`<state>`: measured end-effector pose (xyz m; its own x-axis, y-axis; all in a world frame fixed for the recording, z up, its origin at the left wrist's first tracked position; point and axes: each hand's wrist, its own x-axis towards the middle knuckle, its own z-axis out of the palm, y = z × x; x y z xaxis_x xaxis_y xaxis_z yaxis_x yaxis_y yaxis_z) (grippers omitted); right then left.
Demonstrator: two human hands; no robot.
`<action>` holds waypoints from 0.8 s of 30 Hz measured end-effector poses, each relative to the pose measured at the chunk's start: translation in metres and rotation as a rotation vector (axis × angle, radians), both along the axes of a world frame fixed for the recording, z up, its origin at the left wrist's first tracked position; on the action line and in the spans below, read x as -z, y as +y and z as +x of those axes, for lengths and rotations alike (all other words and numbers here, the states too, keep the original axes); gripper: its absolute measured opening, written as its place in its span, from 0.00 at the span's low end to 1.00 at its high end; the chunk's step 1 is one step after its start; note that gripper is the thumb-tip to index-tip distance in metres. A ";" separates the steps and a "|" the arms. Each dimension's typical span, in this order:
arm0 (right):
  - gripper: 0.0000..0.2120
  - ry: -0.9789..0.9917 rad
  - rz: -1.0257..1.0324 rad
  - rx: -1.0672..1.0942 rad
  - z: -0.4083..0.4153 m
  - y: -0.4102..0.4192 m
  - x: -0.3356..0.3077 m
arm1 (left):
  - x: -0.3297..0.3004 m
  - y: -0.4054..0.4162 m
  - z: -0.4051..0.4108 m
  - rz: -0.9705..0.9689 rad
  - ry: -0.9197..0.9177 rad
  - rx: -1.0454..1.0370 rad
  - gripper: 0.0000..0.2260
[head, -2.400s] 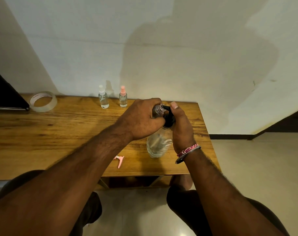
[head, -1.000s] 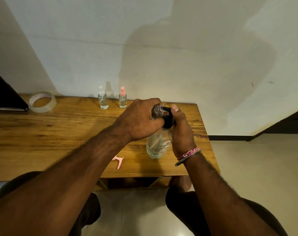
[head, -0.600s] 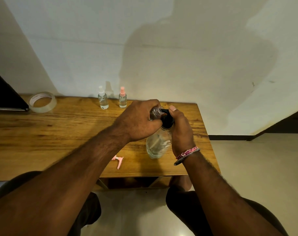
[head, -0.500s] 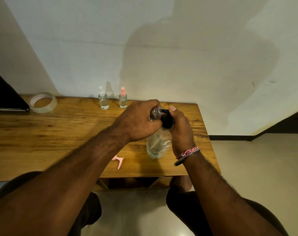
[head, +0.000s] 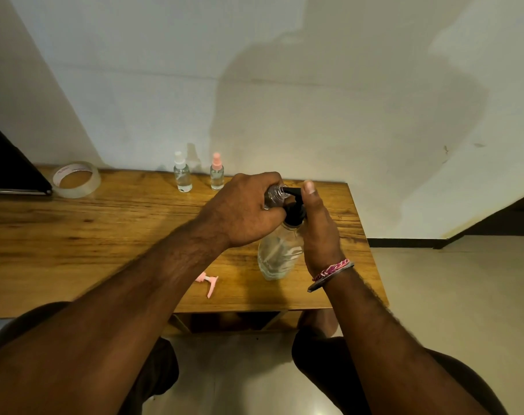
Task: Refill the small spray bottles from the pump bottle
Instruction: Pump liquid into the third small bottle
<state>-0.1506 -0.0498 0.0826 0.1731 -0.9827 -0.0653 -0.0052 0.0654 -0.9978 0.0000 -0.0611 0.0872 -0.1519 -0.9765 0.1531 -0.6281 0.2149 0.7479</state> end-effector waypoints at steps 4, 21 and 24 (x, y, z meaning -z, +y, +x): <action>0.18 -0.051 -0.008 0.011 0.001 -0.003 0.005 | 0.000 0.000 -0.001 -0.002 0.003 0.012 0.09; 0.25 -0.036 -0.012 0.086 0.001 -0.005 0.007 | 0.005 -0.001 -0.001 0.011 -0.001 0.006 0.08; 0.29 -0.044 -0.002 0.063 -0.001 -0.004 0.005 | 0.004 -0.001 0.000 0.008 -0.008 0.009 0.08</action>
<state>-0.1512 -0.0541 0.0774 0.1139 -0.9919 -0.0565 0.0430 0.0617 -0.9972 0.0002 -0.0620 0.0827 -0.1621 -0.9762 0.1443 -0.6325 0.2150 0.7442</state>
